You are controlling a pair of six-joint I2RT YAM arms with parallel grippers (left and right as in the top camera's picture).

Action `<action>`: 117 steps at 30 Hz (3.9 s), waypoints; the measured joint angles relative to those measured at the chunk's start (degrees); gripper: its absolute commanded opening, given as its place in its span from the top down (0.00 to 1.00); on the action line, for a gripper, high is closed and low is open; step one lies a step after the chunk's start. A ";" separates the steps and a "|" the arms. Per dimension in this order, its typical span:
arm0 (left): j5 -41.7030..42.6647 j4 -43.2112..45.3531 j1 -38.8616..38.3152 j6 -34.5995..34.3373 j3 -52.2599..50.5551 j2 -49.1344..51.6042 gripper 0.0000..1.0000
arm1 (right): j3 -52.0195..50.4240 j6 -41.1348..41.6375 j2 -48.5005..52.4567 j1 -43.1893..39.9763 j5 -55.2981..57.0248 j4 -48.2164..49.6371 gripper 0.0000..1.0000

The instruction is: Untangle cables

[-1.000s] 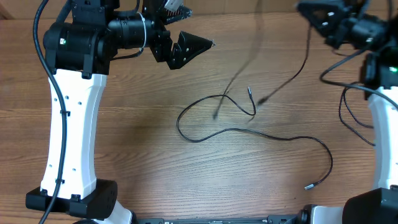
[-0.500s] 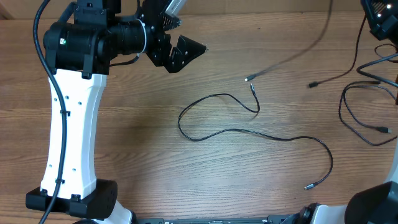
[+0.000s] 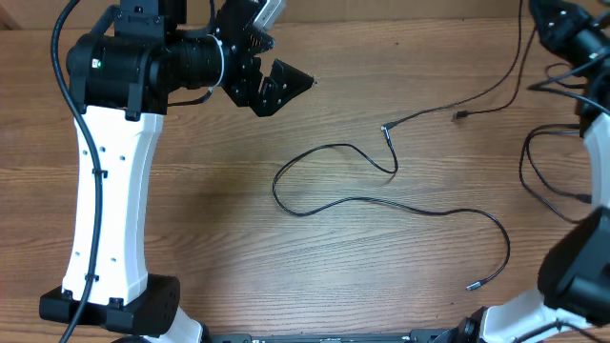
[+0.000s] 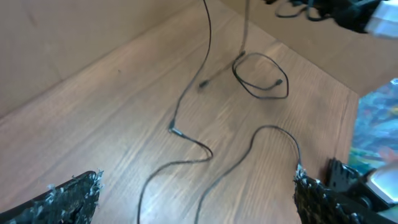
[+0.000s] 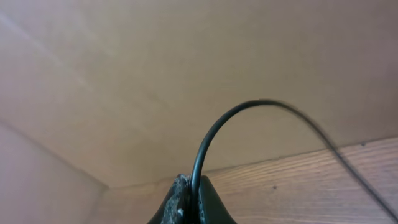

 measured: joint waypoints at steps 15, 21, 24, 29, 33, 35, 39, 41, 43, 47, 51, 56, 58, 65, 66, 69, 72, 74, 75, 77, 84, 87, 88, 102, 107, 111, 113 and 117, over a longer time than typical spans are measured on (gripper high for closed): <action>-0.46 -18.80 -1.70 9.84 0.00 0.00 0.00 | 0.00 6.08 8.00 2.36 33.00 -1.70 0.96; -0.85 -21.81 -3.48 14.45 0.00 0.00 0.00 | 0.00 6.84 9.51 1.36 40.70 -5.27 0.09; -1.01 -21.73 -4.26 15.54 0.00 0.00 0.00 | 0.00 6.84 9.51 0.37 42.16 -6.62 0.00; -1.07 -20.96 -4.28 16.28 0.00 0.00 0.00 | 0.00 6.84 9.53 -1.68 41.20 -9.35 0.00; -1.09 -20.92 -4.66 16.63 0.00 0.00 0.00 | 0.00 6.84 9.53 -4.17 35.69 -9.55 0.00; -1.07 -20.92 -4.96 16.79 0.00 0.00 0.00 | 0.00 6.84 9.53 -6.16 31.98 -9.68 0.00; -1.07 -20.94 -5.01 16.79 0.00 0.00 0.00 | 0.00 6.97 9.53 -10.78 21.33 -9.70 0.00; -1.09 -20.94 -5.03 16.79 0.00 0.00 0.00 | 0.00 6.73 9.51 -12.04 17.00 -9.73 0.00; -1.09 -20.90 -5.03 16.79 0.00 0.00 0.00 | 0.00 5.27 9.33 -13.40 8.28 -9.77 0.00; -1.09 -19.39 -5.03 16.76 0.00 0.00 0.00 | 0.02 2.38 8.87 -12.41 -4.11 -11.61 0.00; -1.73 -18.45 -5.03 16.26 0.00 0.00 0.00 | 0.13 -3.54 8.63 -8.76 -12.55 -20.52 0.00; -6.25 -17.42 -5.01 12.35 0.00 0.68 0.00 | 0.13 -14.53 8.44 -1.38 -16.90 -34.84 0.00; -10.80 -15.65 -5.01 8.02 0.00 1.44 0.00 | 0.13 -19.58 8.44 2.38 -17.31 -39.89 0.00; -25.97 -12.09 -4.42 -7.32 0.00 3.61 0.00 | 0.11 -31.74 8.35 16.09 -13.99 -51.36 0.00; -27.32 -11.80 -4.11 -8.83 0.00 3.82 0.00 | 0.11 -32.76 8.35 17.94 -13.14 -52.43 0.00; -30.62 -10.80 -2.38 -12.09 0.00 4.39 0.00 | 0.11 -36.30 8.35 24.28 -9.88 -55.89 0.00; -32.17 -9.90 -0.13 -13.57 0.00 4.72 0.00 | 0.11 -38.12 8.35 30.03 -6.36 -58.71 0.00; -33.05 -9.57 1.64 -14.05 0.00 4.81 0.00 | 0.11 -39.01 8.35 34.12 -3.32 -60.39 0.00; -33.40 -9.38 2.49 -14.47 0.00 4.81 0.00 | 0.11 -39.39 8.35 36.41 -1.11 -61.48 0.00; -33.83 -8.92 3.80 -14.69 0.00 4.83 0.00 | 0.11 -39.63 8.35 38.99 0.96 -62.40 0.00; -34.67 -8.46 5.66 -14.88 0.00 5.62 0.00 | -0.70 -38.36 8.35 48.17 8.98 -60.52 0.00; -34.67 -8.44 5.62 -14.88 0.00 6.03 0.00 | -2.93 -35.47 8.33 49.96 11.26 -57.24 0.00; -34.67 -8.44 5.62 -14.88 0.00 6.12 0.00 | -3.80 -34.60 8.33 50.34 11.78 -56.39 0.00; -34.67 -8.44 5.62 -14.93 0.00 6.14 0.00 | -11.34 -28.15 8.33 57.51 14.12 -43.25 0.00; -34.69 -8.41 5.62 -15.04 0.00 6.14 0.00 | -12.85 -25.75 8.33 60.89 14.29 -39.10 0.00; -34.69 -8.41 5.62 -15.04 0.00 6.14 0.00 | -12.85 -24.15 8.46 61.68 14.51 -36.85 0.00; -34.69 -8.41 5.62 -15.04 0.00 6.14 0.00 | -12.85 -23.23 8.83 61.75 14.62 -36.04 0.00; -34.69 -8.44 5.62 -15.04 0.00 6.14 0.00 | -12.85 -21.03 11.58 61.81 14.56 -34.45 0.10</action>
